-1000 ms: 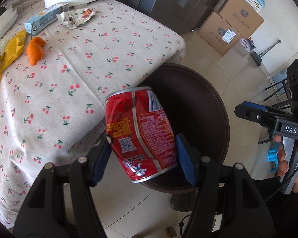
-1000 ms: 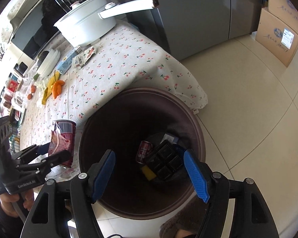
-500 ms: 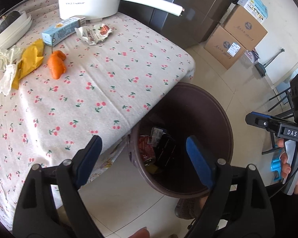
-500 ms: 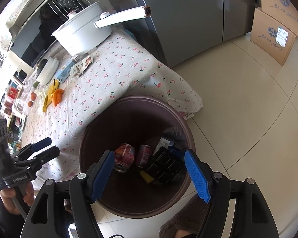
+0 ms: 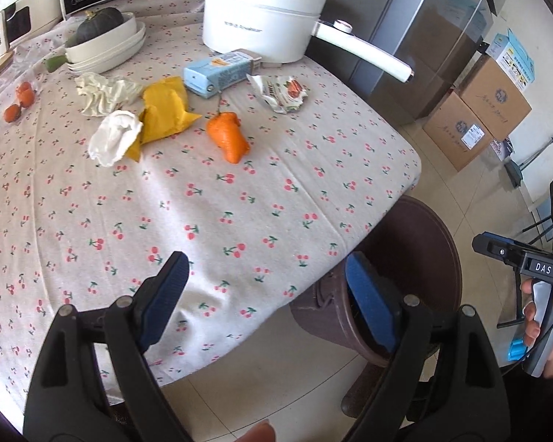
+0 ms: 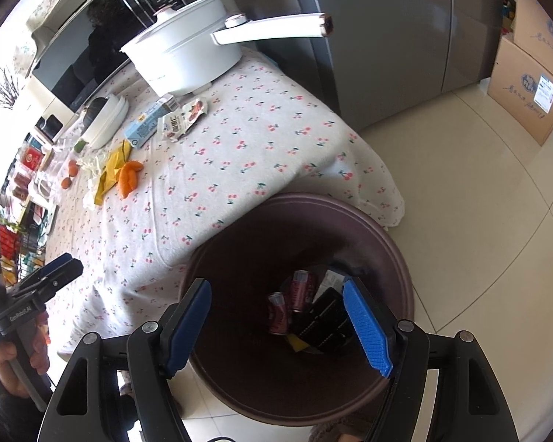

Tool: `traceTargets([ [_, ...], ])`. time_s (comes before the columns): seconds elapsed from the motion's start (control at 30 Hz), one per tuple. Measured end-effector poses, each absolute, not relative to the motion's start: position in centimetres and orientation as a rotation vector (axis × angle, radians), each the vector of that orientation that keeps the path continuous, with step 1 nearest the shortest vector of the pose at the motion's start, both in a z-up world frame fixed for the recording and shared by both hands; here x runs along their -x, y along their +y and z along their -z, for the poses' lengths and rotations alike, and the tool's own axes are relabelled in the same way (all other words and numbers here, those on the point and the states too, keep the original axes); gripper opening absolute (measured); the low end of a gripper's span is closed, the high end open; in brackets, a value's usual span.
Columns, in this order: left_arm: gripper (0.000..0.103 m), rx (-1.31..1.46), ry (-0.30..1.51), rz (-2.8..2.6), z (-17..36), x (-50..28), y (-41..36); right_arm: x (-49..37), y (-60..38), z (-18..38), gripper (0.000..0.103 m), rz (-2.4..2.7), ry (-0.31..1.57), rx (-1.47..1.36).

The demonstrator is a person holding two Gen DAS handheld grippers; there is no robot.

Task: Collect trash
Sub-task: 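Move both open tools back over the table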

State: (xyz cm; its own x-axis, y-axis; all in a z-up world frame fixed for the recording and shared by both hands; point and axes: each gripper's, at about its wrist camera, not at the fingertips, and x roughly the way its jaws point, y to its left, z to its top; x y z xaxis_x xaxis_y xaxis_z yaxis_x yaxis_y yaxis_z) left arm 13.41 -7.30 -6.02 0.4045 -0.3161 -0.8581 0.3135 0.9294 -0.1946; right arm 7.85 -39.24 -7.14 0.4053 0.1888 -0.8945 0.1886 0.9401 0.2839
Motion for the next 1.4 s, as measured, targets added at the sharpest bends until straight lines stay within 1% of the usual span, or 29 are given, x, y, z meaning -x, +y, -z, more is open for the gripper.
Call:
traceTargets([
  [0.1,0.088,0.020,1.077,0.353,5.6,-14.1,-5.3,-8.7,-38.0,6.9,0.077,-0.014,1.160,-0.350],
  [0.27,0.094,0.043,1.062,0.272,5.0,-15.1,-2.3,-10.4,-35.5,6.7,0.078,-0.030,1.166,-0.306],
  [0.3,0.097,0.040,1.060,0.253,4.9,-15.3,-1.7,-10.7,-35.1,6.6,0.078,-0.033,1.166,-0.301],
  [0.47,0.098,0.017,1.036,0.176,4.8,-15.9,0.5,-12.7,-32.6,6.4,0.079,-0.053,1.165,-0.276],
  [0.53,0.102,0.020,1.032,0.150,4.9,-16.2,1.4,-13.5,-31.5,6.2,0.080,-0.057,1.162,-0.259],
  [0.67,0.102,0.037,1.034,0.104,5.1,-16.7,3.3,-15.1,-29.3,6.0,0.084,-0.066,1.154,-0.224],
  [1.07,0.102,0.082,1.025,-0.031,5.3,-18.1,7.3,-20.8,-23.6,6.8,0.086,-0.079,1.149,-0.205],
  [1.4,0.102,-0.016,0.999,-0.105,6.6,-18.9,8.6,-25.9,-19.2,10.4,0.086,-0.103,1.150,-0.191],
])
